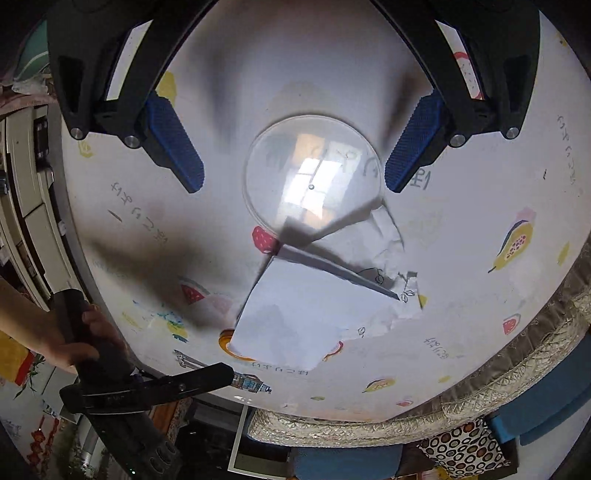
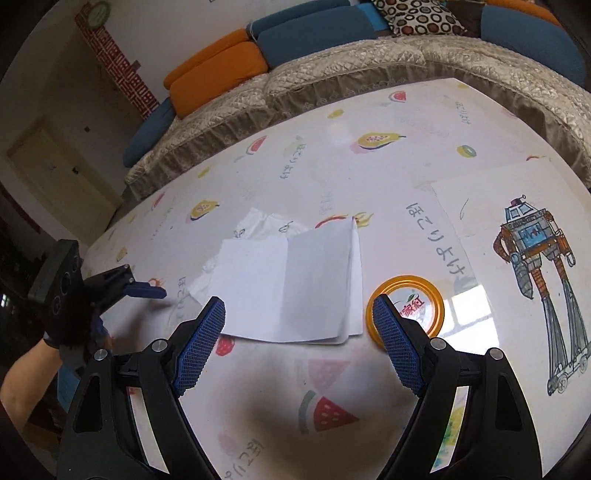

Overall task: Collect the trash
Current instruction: 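Grasp the white paper sheet with the right tool while the left tool grasps the clear round lid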

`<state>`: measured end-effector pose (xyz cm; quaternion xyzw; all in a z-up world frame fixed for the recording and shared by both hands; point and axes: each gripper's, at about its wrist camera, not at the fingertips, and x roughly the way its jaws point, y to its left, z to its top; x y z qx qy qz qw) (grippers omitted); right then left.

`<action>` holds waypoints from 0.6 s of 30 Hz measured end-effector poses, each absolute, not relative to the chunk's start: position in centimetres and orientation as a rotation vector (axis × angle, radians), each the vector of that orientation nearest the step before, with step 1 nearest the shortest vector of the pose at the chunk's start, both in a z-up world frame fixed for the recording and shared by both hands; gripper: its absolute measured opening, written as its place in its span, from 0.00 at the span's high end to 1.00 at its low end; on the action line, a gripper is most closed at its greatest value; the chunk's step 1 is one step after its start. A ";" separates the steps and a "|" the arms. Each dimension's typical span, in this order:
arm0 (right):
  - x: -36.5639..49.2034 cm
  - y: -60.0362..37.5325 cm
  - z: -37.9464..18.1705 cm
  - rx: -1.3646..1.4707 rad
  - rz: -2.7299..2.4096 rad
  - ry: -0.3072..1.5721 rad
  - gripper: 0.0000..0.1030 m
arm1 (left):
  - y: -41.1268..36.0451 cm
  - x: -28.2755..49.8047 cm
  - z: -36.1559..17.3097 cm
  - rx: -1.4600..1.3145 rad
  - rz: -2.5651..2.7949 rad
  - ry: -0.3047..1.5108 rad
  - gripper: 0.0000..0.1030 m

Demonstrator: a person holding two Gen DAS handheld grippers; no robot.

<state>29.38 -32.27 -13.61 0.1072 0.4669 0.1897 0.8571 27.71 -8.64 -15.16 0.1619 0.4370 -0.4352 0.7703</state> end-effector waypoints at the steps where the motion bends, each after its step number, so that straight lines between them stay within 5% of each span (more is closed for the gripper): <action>1: 29.9 -32.3 -14.1 0.222 0.397 0.987 0.23 | -8.6 27.9 -15.5 0.365 -0.935 0.948 0.07; 9: 31.2 -31.1 -15.4 0.204 0.426 1.002 0.41 | -8.7 28.2 -16.9 0.388 -0.935 0.979 0.07; 12: 31.3 -30.1 -15.7 0.190 0.448 1.021 0.56 | -9.1 27.7 -17.0 0.422 -0.942 0.956 0.08; 15: 31.5 -29.5 -16.5 0.200 0.446 1.064 0.90 | -9.6 27.2 -17.2 0.483 -0.915 0.939 0.08; 18: 31.2 -29.5 -16.6 0.212 0.450 1.061 0.92 | -9.6 27.1 -17.0 0.497 -0.904 0.937 0.14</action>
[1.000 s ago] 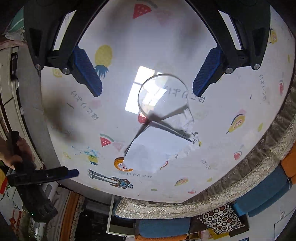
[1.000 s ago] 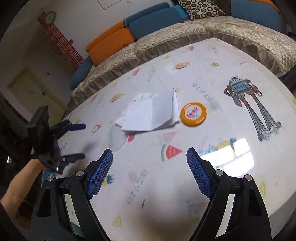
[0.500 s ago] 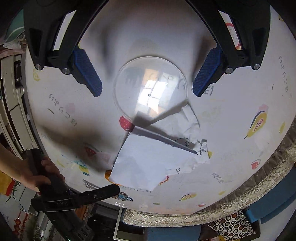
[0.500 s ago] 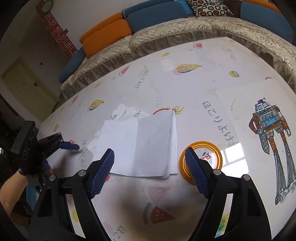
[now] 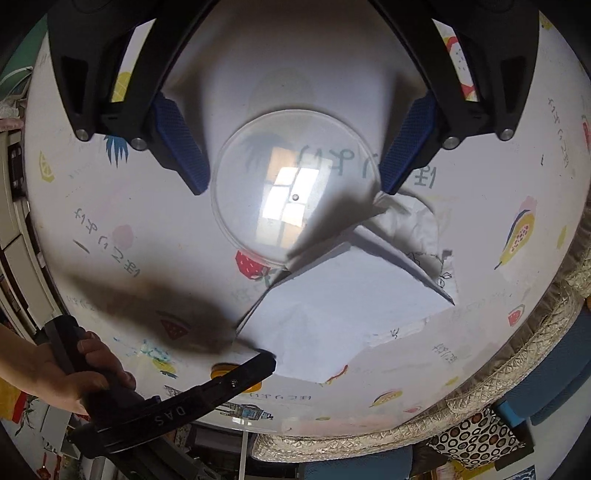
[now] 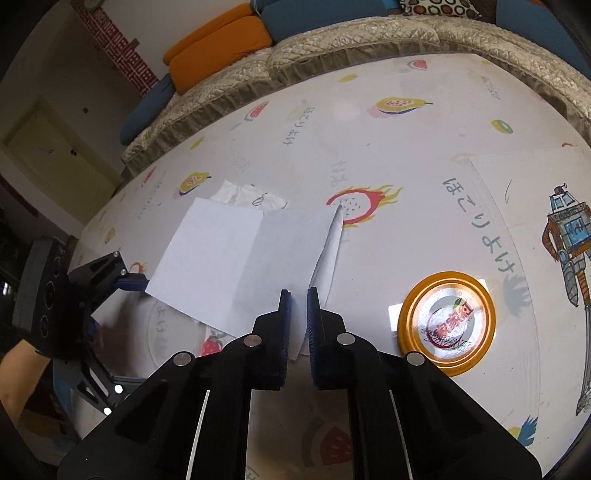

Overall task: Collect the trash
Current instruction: 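Grasp the white paper sheet with the right tool while the left tool grasps the clear round lid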

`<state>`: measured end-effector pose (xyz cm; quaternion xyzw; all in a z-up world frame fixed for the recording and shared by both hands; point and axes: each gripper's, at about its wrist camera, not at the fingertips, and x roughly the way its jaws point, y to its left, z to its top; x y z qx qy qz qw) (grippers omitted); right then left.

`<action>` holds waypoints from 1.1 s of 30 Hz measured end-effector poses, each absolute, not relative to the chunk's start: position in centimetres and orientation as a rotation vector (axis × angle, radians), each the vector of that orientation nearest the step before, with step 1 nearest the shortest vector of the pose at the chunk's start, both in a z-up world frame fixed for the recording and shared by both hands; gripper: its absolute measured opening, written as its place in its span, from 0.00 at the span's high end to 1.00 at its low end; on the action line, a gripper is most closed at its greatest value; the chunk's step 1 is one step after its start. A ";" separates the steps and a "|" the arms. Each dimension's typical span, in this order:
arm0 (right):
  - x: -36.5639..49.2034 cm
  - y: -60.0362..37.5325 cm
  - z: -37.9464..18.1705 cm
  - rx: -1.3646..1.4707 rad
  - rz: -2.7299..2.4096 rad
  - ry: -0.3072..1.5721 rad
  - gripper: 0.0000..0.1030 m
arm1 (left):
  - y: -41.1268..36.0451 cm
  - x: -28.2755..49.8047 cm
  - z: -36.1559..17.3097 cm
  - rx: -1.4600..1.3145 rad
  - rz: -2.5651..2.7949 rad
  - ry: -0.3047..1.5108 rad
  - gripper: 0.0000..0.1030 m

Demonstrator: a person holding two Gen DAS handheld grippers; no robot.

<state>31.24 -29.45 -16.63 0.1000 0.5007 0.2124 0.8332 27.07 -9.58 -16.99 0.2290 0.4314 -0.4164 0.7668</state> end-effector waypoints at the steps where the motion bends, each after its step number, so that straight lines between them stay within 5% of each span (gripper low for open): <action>1: 31.0 -29.6 -16.4 0.224 0.454 1.052 0.93 | -9.5 27.0 -17.0 0.497 -0.900 0.937 0.14; 18: 25.7 -31.1 -10.0 0.263 0.529 0.961 0.99 | -8.4 23.8 -14.1 0.489 -0.876 0.896 0.15; 33: 11.5 -37.6 -3.2 0.288 0.507 0.876 0.99 | -9.7 15.8 -7.1 0.578 -0.904 0.784 0.15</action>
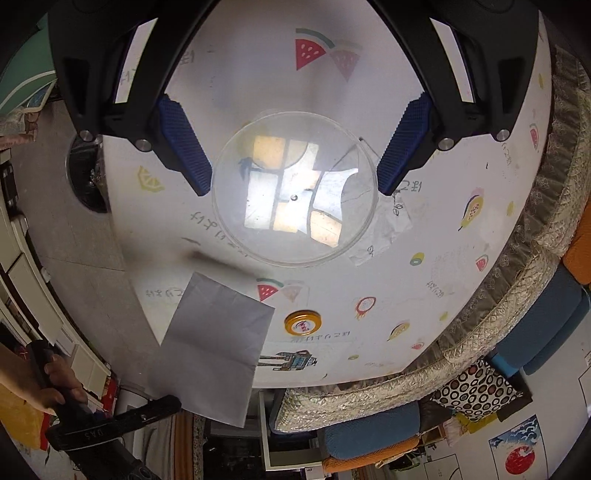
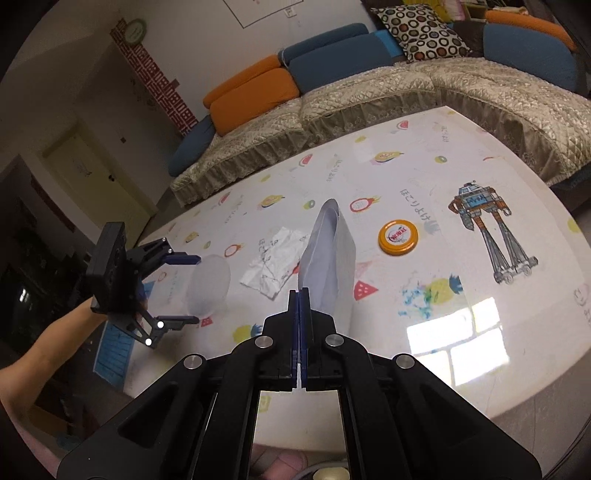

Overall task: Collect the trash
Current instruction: 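Carry the paper and clear lid over the bin and open both tools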

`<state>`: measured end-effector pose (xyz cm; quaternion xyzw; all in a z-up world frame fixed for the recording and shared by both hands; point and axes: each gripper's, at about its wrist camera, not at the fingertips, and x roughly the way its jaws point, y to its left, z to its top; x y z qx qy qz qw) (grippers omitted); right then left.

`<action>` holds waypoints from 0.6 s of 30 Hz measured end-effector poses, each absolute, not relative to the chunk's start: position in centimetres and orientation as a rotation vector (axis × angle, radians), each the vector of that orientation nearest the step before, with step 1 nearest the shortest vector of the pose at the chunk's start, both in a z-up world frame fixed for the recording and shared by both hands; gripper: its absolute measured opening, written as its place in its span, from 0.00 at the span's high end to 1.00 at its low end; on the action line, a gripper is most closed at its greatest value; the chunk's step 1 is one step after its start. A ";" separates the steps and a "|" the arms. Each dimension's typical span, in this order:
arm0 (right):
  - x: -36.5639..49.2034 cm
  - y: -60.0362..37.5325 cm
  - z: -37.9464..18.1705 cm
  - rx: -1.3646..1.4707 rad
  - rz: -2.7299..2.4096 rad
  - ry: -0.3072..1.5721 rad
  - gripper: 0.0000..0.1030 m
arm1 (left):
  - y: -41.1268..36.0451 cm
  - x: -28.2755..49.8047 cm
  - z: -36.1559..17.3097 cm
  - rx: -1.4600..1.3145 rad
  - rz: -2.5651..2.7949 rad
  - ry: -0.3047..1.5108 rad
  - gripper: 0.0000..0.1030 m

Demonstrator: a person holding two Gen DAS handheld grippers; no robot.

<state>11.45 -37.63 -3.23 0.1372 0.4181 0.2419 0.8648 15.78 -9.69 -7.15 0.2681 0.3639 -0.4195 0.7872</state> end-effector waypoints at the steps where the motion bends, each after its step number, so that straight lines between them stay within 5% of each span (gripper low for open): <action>1: 10.2 -38.1 -3.0 0.289 0.500 0.874 0.99 | -10.0 15.3 -6.8 0.577 -0.916 0.781 0.15; 18: -8.5 -44.9 -3.2 0.353 0.404 0.873 0.99 | -19.3 3.1 -6.3 0.658 -1.158 0.743 0.15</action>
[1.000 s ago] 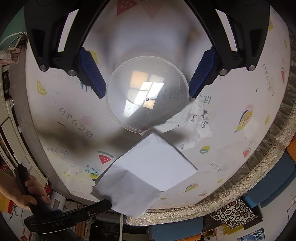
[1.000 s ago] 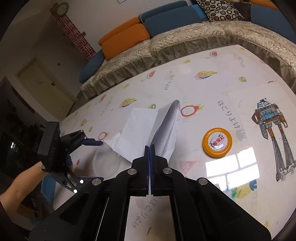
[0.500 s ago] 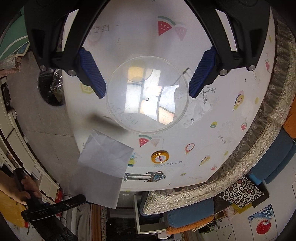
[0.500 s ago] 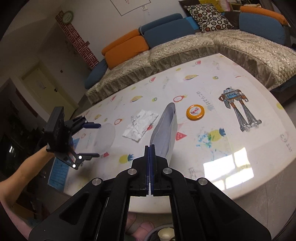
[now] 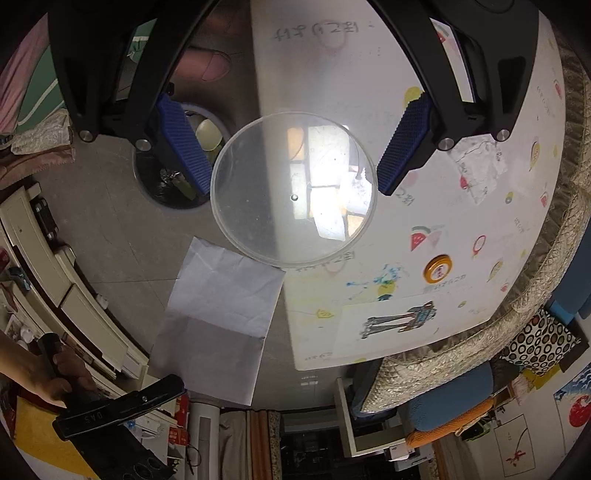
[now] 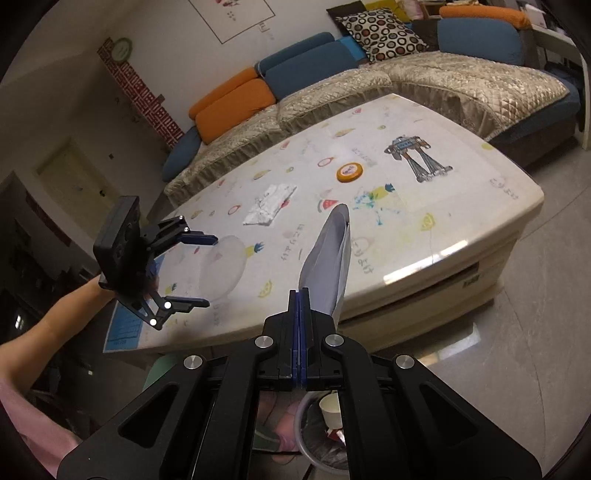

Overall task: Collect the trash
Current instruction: 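Carry the paper and clear lid over the bin and open both tools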

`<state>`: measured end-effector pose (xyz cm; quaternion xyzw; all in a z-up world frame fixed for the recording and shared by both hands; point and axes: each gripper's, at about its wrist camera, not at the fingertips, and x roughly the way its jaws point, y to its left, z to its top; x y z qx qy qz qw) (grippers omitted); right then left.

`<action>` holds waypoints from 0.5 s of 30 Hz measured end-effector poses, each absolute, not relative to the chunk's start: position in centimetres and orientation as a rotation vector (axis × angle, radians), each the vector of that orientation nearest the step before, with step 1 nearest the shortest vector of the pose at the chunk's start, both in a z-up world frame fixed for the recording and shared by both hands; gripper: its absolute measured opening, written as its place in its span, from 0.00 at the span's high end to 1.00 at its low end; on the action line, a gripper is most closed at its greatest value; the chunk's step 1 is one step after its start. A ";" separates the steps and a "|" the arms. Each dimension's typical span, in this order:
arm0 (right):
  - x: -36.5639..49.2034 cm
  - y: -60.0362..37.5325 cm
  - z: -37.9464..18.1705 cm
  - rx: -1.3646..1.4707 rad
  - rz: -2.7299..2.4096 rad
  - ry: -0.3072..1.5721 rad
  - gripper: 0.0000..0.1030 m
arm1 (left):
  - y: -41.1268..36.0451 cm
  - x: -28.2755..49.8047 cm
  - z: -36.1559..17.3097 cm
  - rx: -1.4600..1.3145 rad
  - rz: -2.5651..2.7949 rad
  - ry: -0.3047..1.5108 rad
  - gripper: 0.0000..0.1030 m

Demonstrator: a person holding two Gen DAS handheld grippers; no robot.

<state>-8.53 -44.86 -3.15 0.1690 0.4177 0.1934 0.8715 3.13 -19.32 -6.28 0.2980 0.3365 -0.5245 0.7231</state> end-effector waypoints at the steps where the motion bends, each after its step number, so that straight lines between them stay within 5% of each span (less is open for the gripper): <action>1: -9.3 -45.1 -3.6 0.358 0.398 0.878 0.99 | -19.9 2.5 -6.6 0.662 -1.174 0.750 0.15; 15: -15.8 -45.8 -12.2 0.443 0.356 1.011 0.99 | -26.7 -5.0 -13.8 0.758 -1.334 0.835 0.15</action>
